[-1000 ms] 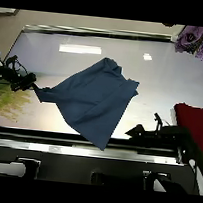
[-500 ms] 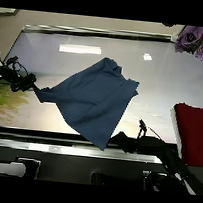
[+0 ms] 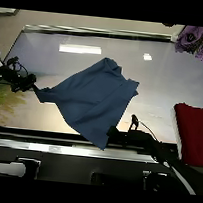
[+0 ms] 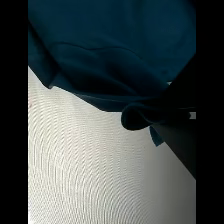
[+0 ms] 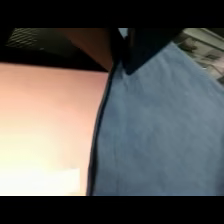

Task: Fold the clothes and pants, and hang the long-sleeved shirts on hangers.

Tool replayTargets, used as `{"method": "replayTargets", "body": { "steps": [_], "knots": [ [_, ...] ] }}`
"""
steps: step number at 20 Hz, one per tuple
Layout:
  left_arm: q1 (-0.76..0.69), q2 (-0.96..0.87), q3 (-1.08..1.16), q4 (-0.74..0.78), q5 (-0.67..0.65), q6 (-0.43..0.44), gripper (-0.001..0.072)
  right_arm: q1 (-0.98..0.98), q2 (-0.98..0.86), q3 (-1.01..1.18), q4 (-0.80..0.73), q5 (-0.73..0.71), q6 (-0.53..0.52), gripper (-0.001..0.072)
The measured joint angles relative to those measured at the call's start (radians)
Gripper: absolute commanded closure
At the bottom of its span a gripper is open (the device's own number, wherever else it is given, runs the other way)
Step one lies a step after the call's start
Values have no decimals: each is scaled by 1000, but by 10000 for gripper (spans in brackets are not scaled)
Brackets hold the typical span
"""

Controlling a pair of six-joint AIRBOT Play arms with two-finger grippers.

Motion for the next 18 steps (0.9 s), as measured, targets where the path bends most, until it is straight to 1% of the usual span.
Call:
{"method": "replayTargets", "body": {
  "steps": [3, 5, 7, 10, 14, 16, 18],
  "knots": [
    [0, 9, 6, 0, 12, 4, 690, -3, -16, 92, -35, 15, -43, 680],
    [0, 30, 35, 1, 24, 11, 690, -42, -5, 188, -82, -22, -55, 681],
    [-1, 70, 102, 7, 56, 27, 691, -125, 23, 328, -143, -70, -61, 681],
    [-1, 158, 264, 55, 129, 38, 691, -280, 70, 604, -225, -160, -66, 681],
    [-1, 325, 516, 147, 193, 46, 690, -449, 125, 1041, -272, -299, -66, 681],
    [0, 438, 577, 198, 212, 47, 690, -497, 158, 1241, -297, -371, -64, 681],
    [0, 559, 592, 241, 224, 48, 690, -522, 198, 1395, -351, -439, -38, 680]
  ]
}}
